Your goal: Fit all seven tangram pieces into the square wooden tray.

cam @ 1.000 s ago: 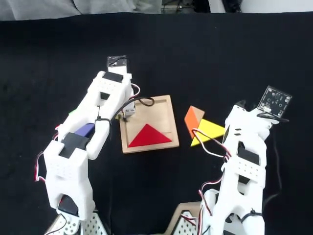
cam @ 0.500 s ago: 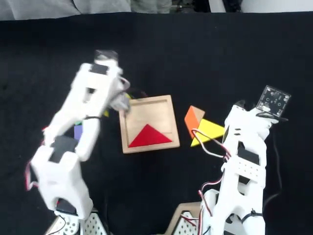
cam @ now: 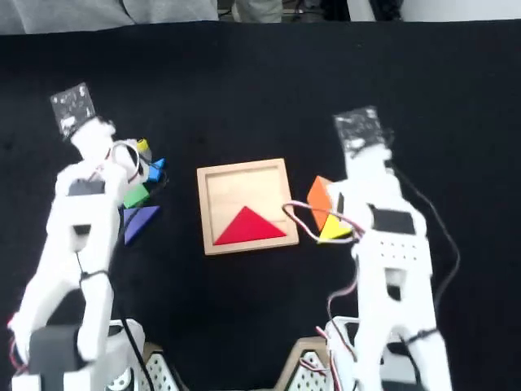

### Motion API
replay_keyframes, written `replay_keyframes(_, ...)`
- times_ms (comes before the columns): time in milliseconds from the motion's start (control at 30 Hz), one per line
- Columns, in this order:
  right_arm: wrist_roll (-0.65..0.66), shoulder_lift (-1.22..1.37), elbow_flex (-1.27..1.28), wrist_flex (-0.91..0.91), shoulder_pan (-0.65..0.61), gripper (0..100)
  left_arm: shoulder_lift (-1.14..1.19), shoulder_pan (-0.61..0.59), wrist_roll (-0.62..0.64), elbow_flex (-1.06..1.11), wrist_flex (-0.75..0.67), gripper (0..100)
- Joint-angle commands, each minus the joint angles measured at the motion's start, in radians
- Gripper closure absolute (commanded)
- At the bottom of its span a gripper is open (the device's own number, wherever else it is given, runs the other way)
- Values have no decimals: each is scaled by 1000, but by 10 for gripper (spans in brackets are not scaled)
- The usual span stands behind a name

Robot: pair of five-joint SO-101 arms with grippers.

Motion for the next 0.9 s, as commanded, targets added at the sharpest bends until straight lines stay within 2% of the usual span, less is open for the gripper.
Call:
replay_keyframes(0,8,130,-226,187,-81,897,-89,-10,-8,56,-114,805)
replay_keyframes(167,-86,386,-417,276,-173,896,-97,-16,-8,74,-129,805)
replay_keyframes(400,-51,700,-503,250,-183,895,-97,-42,-8,79,-127,805)
replay_keyframes(467,-43,736,-509,249,-183,884,-97,-41,-8,79,-129,805)
replay_keyframes(667,-37,748,-512,212,-167,728,-97,-39,-8,79,-129,805)
replay_keyframes(867,21,756,-510,206,-172,751,-97,-39,-8,79,-129,805)
